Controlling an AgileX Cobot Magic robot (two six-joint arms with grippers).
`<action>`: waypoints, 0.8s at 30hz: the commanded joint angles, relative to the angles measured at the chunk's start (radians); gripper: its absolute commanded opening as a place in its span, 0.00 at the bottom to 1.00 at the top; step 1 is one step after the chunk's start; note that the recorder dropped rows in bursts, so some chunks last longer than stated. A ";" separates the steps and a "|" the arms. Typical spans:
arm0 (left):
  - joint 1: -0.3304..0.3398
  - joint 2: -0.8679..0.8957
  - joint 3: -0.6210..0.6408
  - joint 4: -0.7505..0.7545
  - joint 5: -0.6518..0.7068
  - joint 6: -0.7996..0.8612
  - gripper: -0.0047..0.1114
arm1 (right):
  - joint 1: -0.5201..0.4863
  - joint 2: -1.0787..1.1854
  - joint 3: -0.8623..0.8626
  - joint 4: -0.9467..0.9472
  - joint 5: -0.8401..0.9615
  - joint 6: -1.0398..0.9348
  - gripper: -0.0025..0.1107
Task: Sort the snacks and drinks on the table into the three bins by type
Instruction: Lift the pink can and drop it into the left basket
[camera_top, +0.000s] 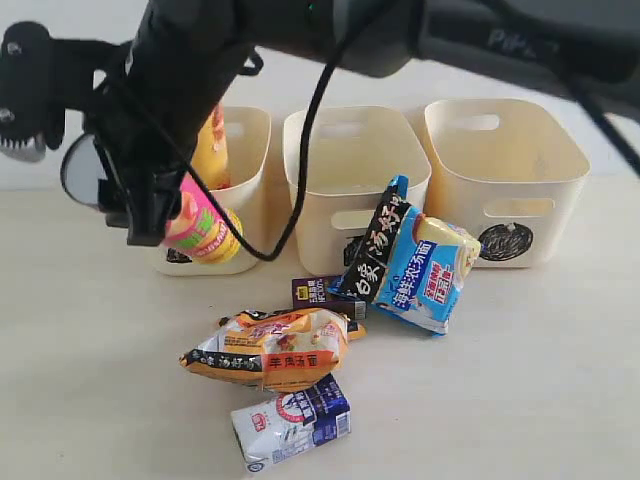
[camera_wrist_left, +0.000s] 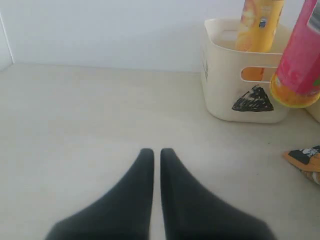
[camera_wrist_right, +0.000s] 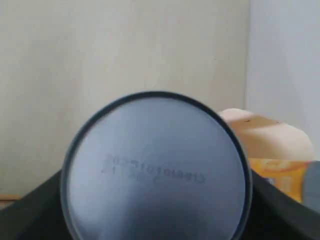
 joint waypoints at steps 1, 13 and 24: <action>0.003 -0.003 -0.002 -0.002 -0.004 0.005 0.08 | -0.008 -0.139 -0.003 0.001 -0.026 0.071 0.02; 0.003 -0.003 -0.002 -0.002 -0.004 0.005 0.08 | -0.130 -0.081 -0.003 0.028 -0.480 0.303 0.02; 0.003 -0.003 -0.002 -0.002 -0.004 0.005 0.08 | -0.140 0.173 -0.003 0.028 -0.562 0.339 0.02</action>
